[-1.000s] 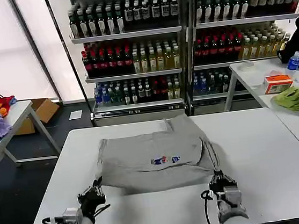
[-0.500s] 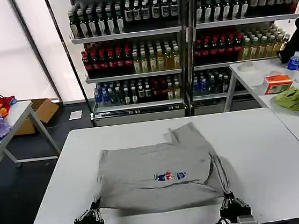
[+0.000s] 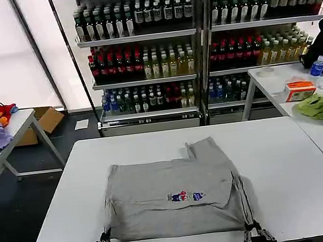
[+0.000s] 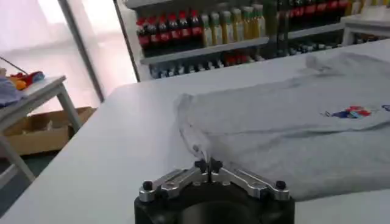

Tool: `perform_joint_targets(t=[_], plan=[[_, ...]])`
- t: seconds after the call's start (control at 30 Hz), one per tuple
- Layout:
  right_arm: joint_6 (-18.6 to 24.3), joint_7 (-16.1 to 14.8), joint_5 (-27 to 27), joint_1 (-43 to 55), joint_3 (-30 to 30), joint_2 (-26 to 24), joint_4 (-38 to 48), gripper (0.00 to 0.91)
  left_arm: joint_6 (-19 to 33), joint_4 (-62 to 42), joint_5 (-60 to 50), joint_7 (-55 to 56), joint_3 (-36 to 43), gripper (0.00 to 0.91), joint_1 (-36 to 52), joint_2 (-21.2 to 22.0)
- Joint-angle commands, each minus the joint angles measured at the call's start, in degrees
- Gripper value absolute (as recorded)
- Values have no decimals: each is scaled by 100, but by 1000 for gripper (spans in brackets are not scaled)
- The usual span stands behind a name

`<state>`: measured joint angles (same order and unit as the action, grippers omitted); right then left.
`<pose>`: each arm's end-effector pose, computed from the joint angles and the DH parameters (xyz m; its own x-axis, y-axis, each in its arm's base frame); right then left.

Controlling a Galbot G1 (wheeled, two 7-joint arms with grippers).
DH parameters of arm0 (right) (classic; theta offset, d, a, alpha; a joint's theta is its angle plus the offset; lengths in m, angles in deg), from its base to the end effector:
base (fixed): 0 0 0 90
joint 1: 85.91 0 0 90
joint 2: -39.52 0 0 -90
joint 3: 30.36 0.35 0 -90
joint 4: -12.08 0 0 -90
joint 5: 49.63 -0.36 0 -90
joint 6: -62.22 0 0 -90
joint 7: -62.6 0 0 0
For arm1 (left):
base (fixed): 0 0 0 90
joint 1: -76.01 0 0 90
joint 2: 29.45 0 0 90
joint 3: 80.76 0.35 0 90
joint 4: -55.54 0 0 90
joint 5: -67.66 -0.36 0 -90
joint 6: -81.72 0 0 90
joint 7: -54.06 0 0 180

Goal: Fold and organize the clothes.

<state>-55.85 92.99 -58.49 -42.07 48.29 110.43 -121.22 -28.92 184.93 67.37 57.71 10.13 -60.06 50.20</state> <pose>0.0955 0.0150 -0.2644 -0.8373 0.1844 0.5148 0.0811 0.9729 -0.2166 0.1063 0.0176 -0.2838 -0.8901 0.0077 0.4557 0.0842 0.9854 0.1477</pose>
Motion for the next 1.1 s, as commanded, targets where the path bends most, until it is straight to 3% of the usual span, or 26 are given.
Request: perform_joint_targets(t=[0.03,0.37,0.7,0.8,0.87,0.97,1.1], plan=[[7,15,37,-221,11,-16,-30,907,8,111,-68,5,139,907,-137,28],[619,261,-5,-337,323,79,-162,907,-65,526,78,-18,128,907,-8,-11],[332,102,-409,662,765,210,-395,907,-342,528,558,107,-404,907,759,-170],[112,-20,-611,1167,934,159,-318,907,-423,516,716,51,-473,907,1155,-260],[73,-343,-646,1731,1046,42,-140,907,-397,446,898,-108,-481,907,1487,-333],[-60,-447,-782,2372,981,-57,127,907,-286,141,890,-368,-400,907,1940,-417],[-296,-924,-1367,3694,818,-385,727,907,-210,-550,1060,-666,-239,907,2569,-529]])
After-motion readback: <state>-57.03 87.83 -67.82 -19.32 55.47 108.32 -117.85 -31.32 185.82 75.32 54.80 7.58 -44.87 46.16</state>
